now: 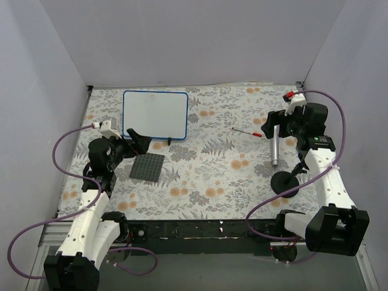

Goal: Write a sentence on the whiteboard
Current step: Pick up the whiteboard marker from the center of the board.

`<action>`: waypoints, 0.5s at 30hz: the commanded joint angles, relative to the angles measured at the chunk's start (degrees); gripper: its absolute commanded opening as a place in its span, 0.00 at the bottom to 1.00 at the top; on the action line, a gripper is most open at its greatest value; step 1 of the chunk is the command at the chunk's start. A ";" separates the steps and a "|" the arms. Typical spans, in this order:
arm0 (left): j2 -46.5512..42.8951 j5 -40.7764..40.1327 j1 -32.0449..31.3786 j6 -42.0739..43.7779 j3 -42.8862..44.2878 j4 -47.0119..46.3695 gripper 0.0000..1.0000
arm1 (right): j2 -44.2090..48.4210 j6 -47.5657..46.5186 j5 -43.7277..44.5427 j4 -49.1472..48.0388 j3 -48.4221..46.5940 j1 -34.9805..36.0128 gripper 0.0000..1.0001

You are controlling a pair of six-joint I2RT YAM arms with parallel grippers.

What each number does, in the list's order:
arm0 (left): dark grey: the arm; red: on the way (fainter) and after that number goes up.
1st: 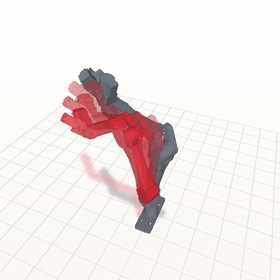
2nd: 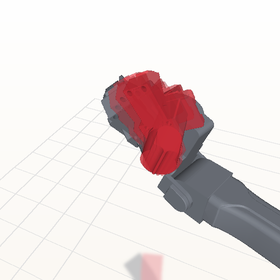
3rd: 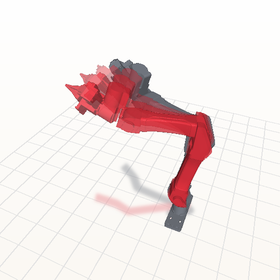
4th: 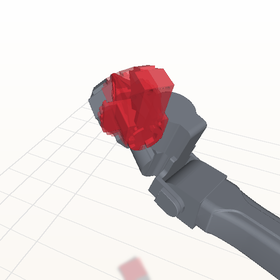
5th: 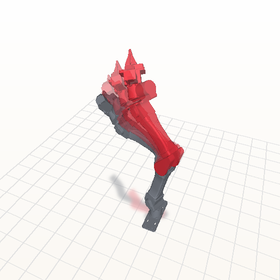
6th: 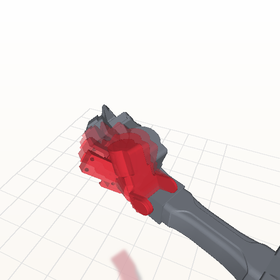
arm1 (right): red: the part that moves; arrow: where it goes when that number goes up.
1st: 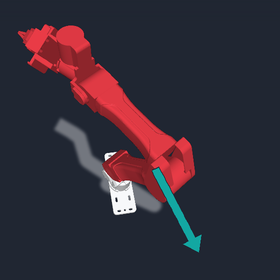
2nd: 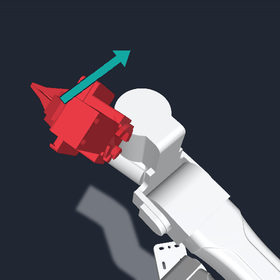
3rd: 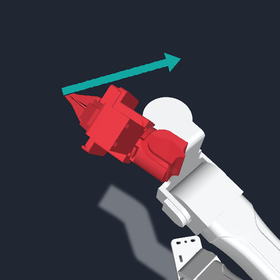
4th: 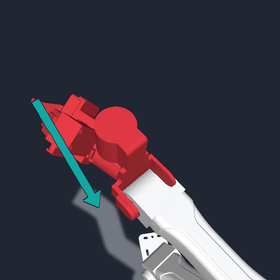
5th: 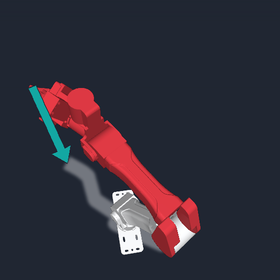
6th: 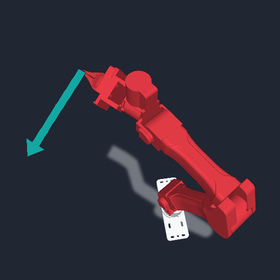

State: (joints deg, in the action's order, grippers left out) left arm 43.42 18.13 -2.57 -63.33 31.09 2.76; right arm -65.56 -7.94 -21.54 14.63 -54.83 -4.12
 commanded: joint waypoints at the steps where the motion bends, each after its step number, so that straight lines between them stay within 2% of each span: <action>1: 0.09 1.12 -0.51 -0.13 0.20 -2.06 0.98 | -1.06 -2.24 -3.24 -2.59 -2.12 -0.27 1.00; 6: 1.23 2.35 -0.68 -0.04 0.20 -2.50 0.98 | -3.78 -14.36 -17.02 3.36 -4.14 0.16 1.00; 7: 1.23 2.44 -0.68 -0.04 0.20 -2.50 0.98 | -4.39 -20.99 -18.87 4.69 -4.49 1.64 1.00; 12: 1.05 2.61 -0.68 0.31 0.20 -2.41 0.98 | -11.50 -33.96 -10.29 13.56 -8.44 10.43 1.00; 13: 1.14 2.70 -0.68 0.57 0.20 -2.41 0.98 | -13.00 -40.59 -10.45 16.19 -11.32 11.93 1.00; 15: 1.49 3.22 -0.77 1.36 0.37 -2.41 0.98 | -17.47 -44.60 -11.50 22.97 -14.15 12.55 1.00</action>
State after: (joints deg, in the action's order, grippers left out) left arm 44.80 20.01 -3.11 -63.42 31.09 1.26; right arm -77.21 -36.47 -32.80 25.63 -62.30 5.87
